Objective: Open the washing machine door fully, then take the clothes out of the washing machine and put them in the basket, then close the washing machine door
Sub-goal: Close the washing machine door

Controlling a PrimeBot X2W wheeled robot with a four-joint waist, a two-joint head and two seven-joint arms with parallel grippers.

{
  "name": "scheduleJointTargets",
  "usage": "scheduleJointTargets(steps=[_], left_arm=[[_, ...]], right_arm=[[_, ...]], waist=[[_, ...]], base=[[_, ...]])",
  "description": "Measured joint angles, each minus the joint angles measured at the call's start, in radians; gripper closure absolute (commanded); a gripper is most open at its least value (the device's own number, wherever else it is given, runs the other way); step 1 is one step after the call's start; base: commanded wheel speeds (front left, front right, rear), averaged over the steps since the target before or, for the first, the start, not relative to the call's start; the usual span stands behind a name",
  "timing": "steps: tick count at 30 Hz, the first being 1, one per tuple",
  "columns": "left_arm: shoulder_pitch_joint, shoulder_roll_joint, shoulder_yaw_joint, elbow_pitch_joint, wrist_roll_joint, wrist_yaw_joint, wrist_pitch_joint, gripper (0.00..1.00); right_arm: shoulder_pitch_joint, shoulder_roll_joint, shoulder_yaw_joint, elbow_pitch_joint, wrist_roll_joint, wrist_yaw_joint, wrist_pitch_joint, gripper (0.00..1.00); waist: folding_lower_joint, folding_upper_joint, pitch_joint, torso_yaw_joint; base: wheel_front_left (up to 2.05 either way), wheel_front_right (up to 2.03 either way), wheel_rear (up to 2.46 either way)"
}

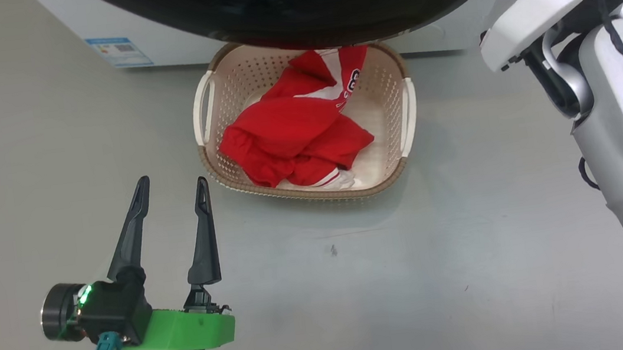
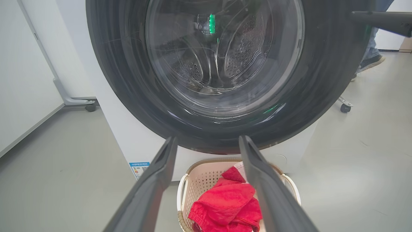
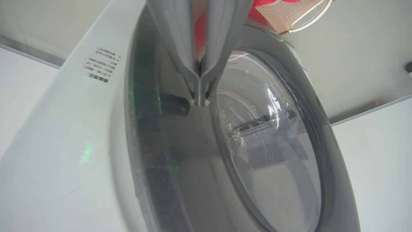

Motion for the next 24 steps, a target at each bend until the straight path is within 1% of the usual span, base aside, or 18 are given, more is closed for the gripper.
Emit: scheduleJointTargets(steps=[7,14,21,24], left_arm=[[-0.022,-0.009,-0.001,0.016,0.0,0.0,-0.009,0.0],[-0.035,-0.015,0.001,0.03,0.0,0.0,-0.016,0.0],[-0.06,-0.019,-0.018,0.041,0.0,0.0,-0.017,0.0],[-0.065,-0.02,-0.021,0.051,0.0,0.0,-0.017,0.0]], right_arm=[[-0.049,-0.01,-0.001,0.049,0.02,0.001,-0.002,1.0],[-0.111,-0.022,-0.009,0.1,0.032,0.009,-0.012,1.0],[-0.192,-0.06,-0.04,0.14,0.033,0.009,-0.012,1.0],[-0.209,-0.064,-0.051,0.158,0.035,0.009,-0.015,1.0]], waist=[[0.0,0.0,0.037,0.041],[0.0,0.0,0.056,0.059],[0.0,0.0,0.07,0.077],[0.0,0.0,0.075,0.088]], base=[[0.0,0.0,0.0],[0.0,0.0,0.0],[0.0,0.0,0.0],[0.0,0.0,0.0]])
